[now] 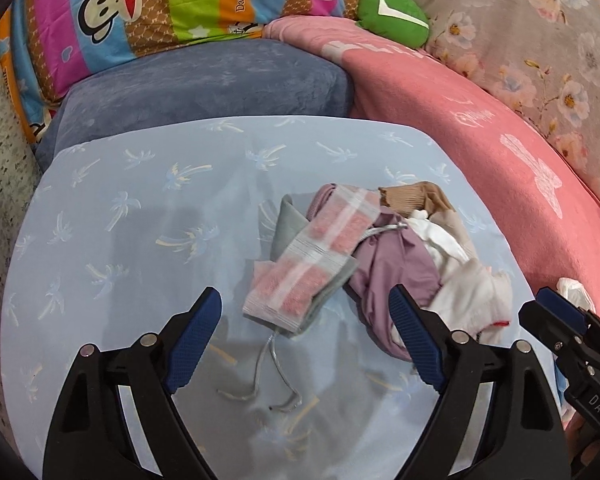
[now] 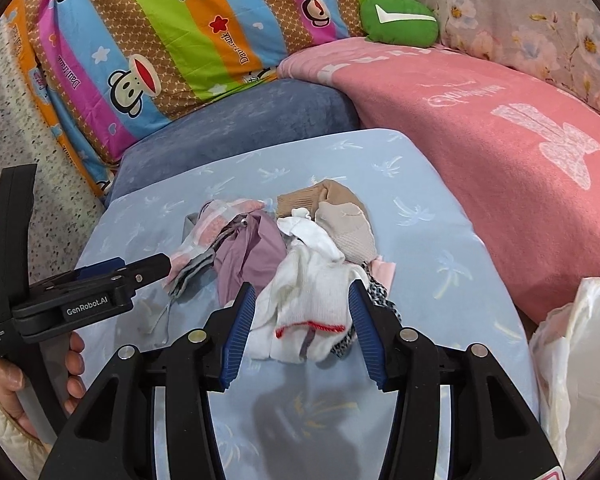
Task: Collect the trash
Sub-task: 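Move both grippers back to the clothes pile on the table, then grasp the pink-striped sock with the left gripper while the right grasps the white sock, then carry the pink-striped sock and white sock over the trash bin with both grippers, then open both grippers to drop the socks into the bin, then move both grippers back to the clothes pile, then grasp the grey-green drawstring pouch with the left gripper while the right grasps the leopard-print scrunchie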
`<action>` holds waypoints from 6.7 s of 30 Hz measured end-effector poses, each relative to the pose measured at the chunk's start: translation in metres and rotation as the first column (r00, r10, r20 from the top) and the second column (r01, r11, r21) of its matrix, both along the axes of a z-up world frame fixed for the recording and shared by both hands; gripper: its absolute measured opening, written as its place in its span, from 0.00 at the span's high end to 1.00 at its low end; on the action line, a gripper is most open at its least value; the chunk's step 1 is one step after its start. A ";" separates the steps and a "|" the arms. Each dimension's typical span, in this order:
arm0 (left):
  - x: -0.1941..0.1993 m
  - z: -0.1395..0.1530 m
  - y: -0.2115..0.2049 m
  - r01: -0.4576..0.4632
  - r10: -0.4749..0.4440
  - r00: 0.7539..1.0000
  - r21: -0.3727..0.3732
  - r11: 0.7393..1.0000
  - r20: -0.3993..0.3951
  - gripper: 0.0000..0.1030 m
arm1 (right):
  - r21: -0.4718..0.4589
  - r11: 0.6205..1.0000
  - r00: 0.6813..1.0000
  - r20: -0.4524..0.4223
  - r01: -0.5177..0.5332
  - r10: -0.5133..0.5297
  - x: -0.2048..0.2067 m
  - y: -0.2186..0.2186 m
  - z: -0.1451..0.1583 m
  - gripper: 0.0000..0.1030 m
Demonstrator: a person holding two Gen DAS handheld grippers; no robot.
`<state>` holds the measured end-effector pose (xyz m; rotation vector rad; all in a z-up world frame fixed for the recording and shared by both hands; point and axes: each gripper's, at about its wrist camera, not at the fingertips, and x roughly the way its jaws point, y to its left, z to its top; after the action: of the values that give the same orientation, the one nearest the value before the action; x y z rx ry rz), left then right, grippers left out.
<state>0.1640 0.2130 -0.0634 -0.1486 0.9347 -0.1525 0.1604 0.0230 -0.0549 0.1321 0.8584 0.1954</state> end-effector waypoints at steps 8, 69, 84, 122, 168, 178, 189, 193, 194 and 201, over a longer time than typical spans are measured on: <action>0.017 -0.015 0.002 0.022 -0.024 0.999 -0.045 0.999 -0.038 0.38 | -0.016 1.000 0.999 -0.034 0.012 -0.012 0.020 0.007 -0.024 0.53; -0.029 -0.003 -0.040 0.139 -0.139 0.990 -0.022 0.990 0.026 0.81 | 0.061 0.998 0.999 0.033 0.018 -0.020 -0.037 -0.018 0.020 0.93; -0.070 0.072 -0.093 0.257 -0.237 0.955 -0.093 0.962 0.178 0.81 | 0.086 0.992 0.983 0.152 0.090 -0.103 -0.079 -0.072 0.078 0.93; -0.134 0.090 -0.312 0.575 -0.556 0.813 -0.081 0.814 0.175 0.79 | 0.119 0.911 0.890 0.196 0.396 -0.412 -0.194 -0.296 0.092 0.93; -0.126 0.079 -0.251 0.423 -0.404 0.896 -0.078 0.903 0.183 0.43 | 0.078 0.956 0.941 0.171 0.282 -0.292 -0.180 -0.236 0.078 0.76; -0.110 0.067 -0.192 0.302 -0.288 0.942 -0.060 0.951 0.173 0.30 | 0.056 0.979 0.969 0.139 0.196 -0.202 -0.152 -0.177 0.067 0.69; -0.085 0.041 -0.118 0.161 -0.159 0.978 -0.009 0.987 0.134 0.22 | 0.038 0.994 0.992 0.076 0.101 -0.104 -0.107 -0.109 0.038 0.69; -0.072 0.029 -0.091 0.118 -0.117 0.987 0.002 0.993 0.112 0.22 | 0.029 0.997 0.996 0.054 0.072 -0.073 -0.089 -0.086 0.026 0.69; -0.068 0.025 -0.085 0.107 -0.108 0.989 0.010 0.994 0.106 0.22 | 0.026 0.998 0.997 0.048 0.064 -0.065 -0.083 -0.080 0.023 0.69; -0.043 0.001 -0.050 0.051 -0.054 0.996 0.051 0.997 0.066 0.23 | 0.015 0.999 0.999 0.014 0.035 -0.035 -0.048 -0.052 0.002 0.69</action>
<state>0.1212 0.1630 -0.0621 -0.0725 0.8745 -0.1820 0.1125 -0.0292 -0.0530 0.1591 0.8398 0.1699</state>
